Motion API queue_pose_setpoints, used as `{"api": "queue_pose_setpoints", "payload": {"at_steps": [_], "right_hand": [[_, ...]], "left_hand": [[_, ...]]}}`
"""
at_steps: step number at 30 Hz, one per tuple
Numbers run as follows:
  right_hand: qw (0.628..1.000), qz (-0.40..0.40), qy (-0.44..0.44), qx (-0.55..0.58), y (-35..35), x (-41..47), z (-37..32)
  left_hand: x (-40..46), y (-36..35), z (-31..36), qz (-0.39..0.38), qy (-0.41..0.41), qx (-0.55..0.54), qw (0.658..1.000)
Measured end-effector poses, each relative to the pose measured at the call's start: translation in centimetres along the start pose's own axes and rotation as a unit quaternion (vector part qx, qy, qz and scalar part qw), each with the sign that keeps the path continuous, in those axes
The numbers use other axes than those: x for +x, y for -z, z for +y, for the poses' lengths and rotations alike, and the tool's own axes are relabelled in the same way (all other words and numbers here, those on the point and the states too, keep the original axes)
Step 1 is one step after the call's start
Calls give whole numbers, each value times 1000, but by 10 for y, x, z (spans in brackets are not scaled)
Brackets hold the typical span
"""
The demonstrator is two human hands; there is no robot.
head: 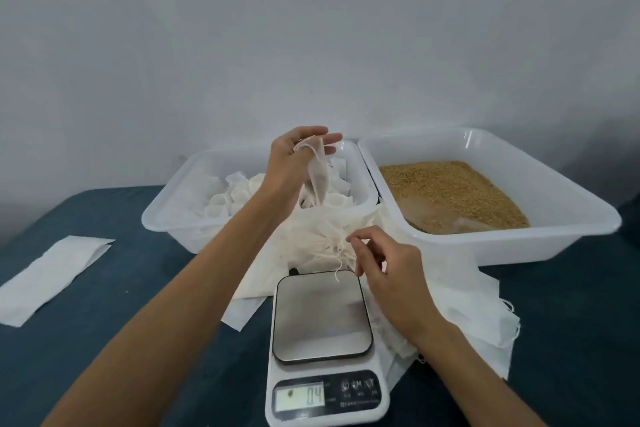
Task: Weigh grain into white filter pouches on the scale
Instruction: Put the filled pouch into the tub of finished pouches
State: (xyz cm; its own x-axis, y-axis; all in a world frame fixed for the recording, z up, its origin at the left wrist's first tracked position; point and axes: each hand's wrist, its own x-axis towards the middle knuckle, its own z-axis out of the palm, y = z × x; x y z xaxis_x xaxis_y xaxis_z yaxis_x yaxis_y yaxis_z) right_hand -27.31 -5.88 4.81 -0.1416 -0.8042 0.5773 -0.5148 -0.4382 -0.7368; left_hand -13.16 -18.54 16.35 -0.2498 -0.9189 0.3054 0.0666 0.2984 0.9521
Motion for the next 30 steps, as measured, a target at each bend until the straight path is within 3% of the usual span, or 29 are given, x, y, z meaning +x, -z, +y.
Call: {"api": "queue_pose_setpoints", "payload": {"at_steps": [4, 8, 16, 19, 24, 30], "right_hand": [[1000, 6, 13, -17, 1, 2, 5], [999, 5, 14, -30, 1, 1, 7], [998, -16, 25, -55, 1, 2, 5], [999, -5, 12, -51, 4, 4, 6], [998, 54, -40, 17, 11, 9, 7], [996, 56, -40, 52, 10, 8, 5]], "left_hand": [[46, -37, -15, 2, 36, 11, 999], [67, -59, -46, -5, 91, 87, 992], [82, -55, -64, -26, 164, 206, 964], [66, -50, -52, -35, 119, 248, 961], [-4, -24, -37, 29, -80, 304, 949], [-90, 25, -48, 14, -132, 334, 933]]}}
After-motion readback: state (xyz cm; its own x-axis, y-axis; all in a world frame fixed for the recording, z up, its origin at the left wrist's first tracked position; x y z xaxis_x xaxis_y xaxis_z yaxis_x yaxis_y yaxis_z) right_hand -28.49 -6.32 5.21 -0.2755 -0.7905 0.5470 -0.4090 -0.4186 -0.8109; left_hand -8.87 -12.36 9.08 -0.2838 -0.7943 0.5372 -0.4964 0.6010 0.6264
